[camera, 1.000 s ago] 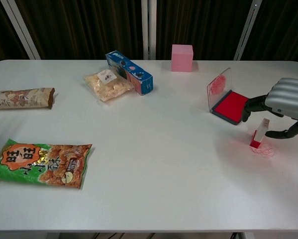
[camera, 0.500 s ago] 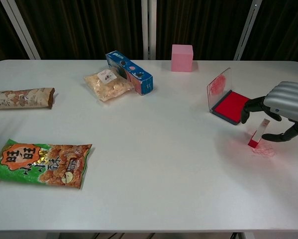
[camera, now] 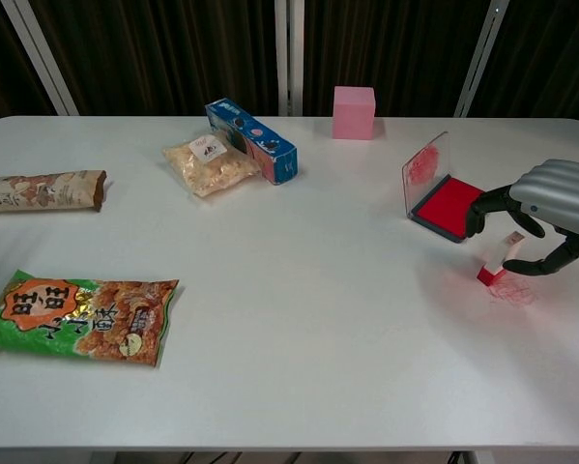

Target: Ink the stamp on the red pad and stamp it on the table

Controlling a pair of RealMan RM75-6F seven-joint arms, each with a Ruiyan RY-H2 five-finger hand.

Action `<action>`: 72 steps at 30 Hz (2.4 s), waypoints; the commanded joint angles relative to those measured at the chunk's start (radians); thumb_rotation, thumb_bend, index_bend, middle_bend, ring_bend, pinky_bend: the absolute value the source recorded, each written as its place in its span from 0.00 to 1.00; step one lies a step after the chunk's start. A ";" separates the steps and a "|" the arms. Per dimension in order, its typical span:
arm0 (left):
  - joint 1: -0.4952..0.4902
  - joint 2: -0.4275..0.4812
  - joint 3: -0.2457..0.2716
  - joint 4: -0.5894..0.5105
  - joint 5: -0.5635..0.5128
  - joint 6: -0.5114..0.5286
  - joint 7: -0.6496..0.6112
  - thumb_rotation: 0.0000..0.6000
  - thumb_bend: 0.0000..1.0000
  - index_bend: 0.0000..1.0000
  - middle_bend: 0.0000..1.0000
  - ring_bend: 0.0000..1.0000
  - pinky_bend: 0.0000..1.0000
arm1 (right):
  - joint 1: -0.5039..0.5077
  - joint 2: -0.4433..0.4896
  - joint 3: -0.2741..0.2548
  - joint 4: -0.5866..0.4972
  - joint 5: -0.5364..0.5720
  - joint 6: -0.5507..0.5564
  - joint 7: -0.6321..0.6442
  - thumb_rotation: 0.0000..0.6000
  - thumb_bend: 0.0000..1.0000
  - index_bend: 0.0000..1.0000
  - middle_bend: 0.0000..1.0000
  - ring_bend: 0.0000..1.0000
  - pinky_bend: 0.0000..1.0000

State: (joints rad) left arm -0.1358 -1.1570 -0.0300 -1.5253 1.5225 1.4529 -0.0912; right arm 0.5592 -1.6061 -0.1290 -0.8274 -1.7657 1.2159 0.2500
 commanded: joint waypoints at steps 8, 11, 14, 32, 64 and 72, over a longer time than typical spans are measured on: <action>-0.002 -0.004 0.000 0.003 0.003 -0.001 -0.003 0.81 0.17 0.14 0.13 0.12 0.21 | -0.006 0.040 0.000 -0.040 0.018 -0.018 -0.037 1.00 0.19 0.39 0.39 0.69 0.93; -0.003 -0.008 0.002 0.005 0.004 -0.004 -0.003 0.81 0.17 0.14 0.13 0.12 0.21 | -0.005 0.034 0.000 -0.037 0.021 -0.024 -0.036 1.00 0.19 0.40 0.41 0.69 0.93; -0.004 -0.008 0.002 0.006 0.004 -0.005 -0.002 0.81 0.17 0.14 0.13 0.12 0.21 | -0.003 0.019 0.002 -0.024 0.021 -0.024 -0.025 1.00 0.19 0.42 0.42 0.69 0.93; -0.002 -0.005 0.001 0.009 0.001 -0.005 -0.008 0.81 0.17 0.14 0.13 0.12 0.21 | 0.000 -0.031 0.004 0.031 0.026 -0.027 -0.024 1.00 0.19 0.54 0.51 0.69 0.93; -0.002 -0.006 0.003 0.013 0.001 -0.008 -0.014 0.81 0.17 0.14 0.13 0.12 0.21 | 0.097 0.105 0.115 -0.156 0.157 -0.188 -0.048 1.00 0.27 0.65 0.60 0.74 0.93; -0.005 -0.010 0.005 0.018 0.000 -0.016 -0.015 0.81 0.17 0.14 0.13 0.12 0.21 | 0.244 0.179 0.232 -0.305 0.460 -0.620 -0.163 1.00 0.28 0.66 0.60 0.74 0.93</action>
State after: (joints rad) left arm -0.1409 -1.1675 -0.0255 -1.5075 1.5221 1.4372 -0.1065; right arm 0.7173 -1.4713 0.0302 -1.0542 -1.4596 0.7653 0.1586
